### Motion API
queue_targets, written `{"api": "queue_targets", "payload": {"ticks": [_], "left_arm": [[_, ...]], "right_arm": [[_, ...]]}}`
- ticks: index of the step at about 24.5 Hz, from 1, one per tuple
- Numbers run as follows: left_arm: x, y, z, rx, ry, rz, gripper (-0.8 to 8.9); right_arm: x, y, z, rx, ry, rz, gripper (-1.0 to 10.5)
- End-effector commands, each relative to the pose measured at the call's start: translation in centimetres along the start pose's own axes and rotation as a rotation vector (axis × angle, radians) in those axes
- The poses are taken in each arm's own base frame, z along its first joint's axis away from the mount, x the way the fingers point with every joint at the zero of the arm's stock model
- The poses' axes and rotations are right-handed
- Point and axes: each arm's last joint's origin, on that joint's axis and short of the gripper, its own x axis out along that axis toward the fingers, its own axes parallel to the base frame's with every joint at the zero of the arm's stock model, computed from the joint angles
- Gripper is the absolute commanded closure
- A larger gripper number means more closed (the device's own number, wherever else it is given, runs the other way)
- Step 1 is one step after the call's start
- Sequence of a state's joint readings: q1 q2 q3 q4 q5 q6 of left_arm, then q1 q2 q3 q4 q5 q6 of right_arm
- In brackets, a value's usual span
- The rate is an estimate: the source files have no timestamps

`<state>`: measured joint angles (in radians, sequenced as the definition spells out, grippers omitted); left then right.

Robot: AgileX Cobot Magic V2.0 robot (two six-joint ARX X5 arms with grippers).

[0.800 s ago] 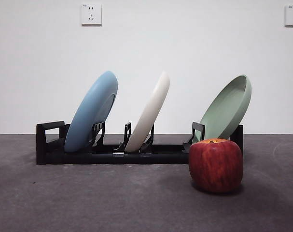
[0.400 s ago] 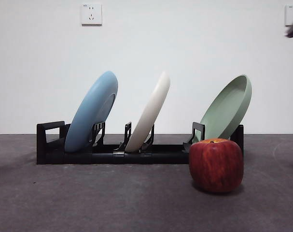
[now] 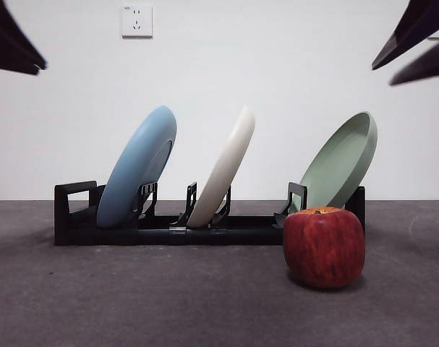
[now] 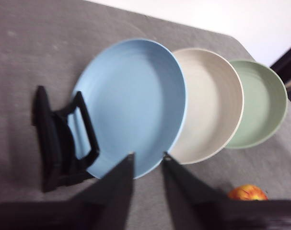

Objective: Take the blue plate from the plate rack,put the plate on the table,take the apple from the table,put the apple in the plate

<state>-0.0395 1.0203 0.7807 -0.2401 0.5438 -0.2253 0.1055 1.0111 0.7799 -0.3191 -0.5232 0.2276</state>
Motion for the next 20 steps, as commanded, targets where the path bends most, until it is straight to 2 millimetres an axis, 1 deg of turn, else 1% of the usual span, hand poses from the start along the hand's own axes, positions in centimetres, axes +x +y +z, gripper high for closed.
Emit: {"api": "queue_targets", "payload": {"ticks": [1, 6, 9, 13, 15, 18, 20], "left_arm": [[0.8, -0.4, 0.1, 0.017, 0.024, -0.034, 4.58], [2.2, -1.5, 0.0, 0.02, 0.038, -0.093, 4.58], [3.0, -2.4, 0.7, 0.029, 0.049, -0.122, 4.58], [4.2, -3.7, 3.2, 0.06, 0.034, -0.106, 4.58], [5.3, -4.1, 4.7, 0.095, 0.054, -0.071, 4.59], [7.8, -4.9, 6.4, 0.147, 0.125, -0.028, 4.59], [9.7, -5.0, 7.1, 0.156, 0.17, -0.005, 4.59]], "right_arm": [[0.0, 0.1, 0.2, -0.013, -0.001, 0.004, 6.5], [0.0, 0.1, 0.1, -0.013, -0.001, 0.003, 6.3], [0.0, 0.1, 0.1, -0.013, -0.001, 0.003, 6.3], [0.0, 0.1, 0.1, -0.013, 0.0, 0.004, 6.3], [0.0, 0.1, 0.1, -0.012, 0.001, 0.004, 6.3], [-0.1, 0.1, -0.1, -0.001, 0.02, -0.001, 6.3], [-0.1, 0.0, -0.2, 0.005, 0.031, -0.003, 6.3]]}}
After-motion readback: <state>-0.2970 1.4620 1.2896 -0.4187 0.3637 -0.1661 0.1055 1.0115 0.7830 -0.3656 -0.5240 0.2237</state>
